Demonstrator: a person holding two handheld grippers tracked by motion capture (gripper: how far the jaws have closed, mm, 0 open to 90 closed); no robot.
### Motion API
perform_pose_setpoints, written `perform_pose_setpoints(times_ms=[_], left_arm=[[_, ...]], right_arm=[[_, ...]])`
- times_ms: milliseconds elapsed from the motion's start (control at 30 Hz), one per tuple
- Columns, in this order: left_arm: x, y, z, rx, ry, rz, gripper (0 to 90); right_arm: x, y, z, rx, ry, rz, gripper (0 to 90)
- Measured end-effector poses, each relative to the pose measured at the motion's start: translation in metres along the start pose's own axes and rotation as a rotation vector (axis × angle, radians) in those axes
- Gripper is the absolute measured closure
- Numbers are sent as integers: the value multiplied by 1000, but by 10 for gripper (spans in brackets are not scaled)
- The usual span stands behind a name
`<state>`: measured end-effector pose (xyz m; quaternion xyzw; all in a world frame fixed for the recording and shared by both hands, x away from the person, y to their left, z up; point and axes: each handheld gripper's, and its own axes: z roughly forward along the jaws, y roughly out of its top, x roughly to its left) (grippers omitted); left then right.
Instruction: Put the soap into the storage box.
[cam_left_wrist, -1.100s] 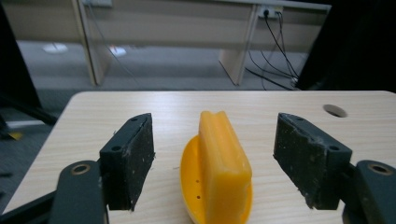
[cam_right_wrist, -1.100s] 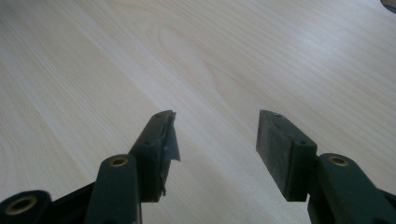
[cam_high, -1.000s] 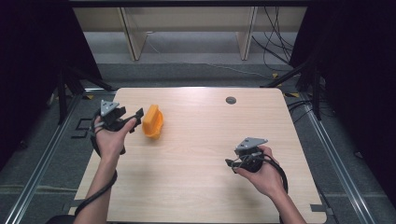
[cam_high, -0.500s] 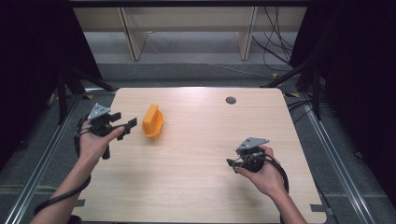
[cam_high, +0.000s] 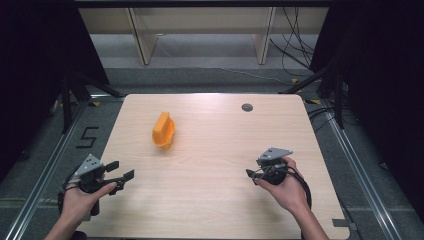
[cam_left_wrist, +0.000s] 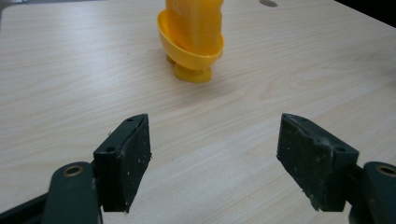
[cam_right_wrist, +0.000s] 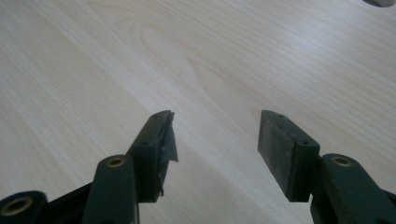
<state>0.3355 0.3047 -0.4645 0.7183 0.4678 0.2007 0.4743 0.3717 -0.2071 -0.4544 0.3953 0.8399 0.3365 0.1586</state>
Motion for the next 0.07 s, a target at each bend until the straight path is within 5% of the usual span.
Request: perform_pose_setpoints(times_ms=[67], left_arm=[[2,1,1,-6,11,0,255]], right_arm=[[-2,-1,0,-6,-3,-1,460]])
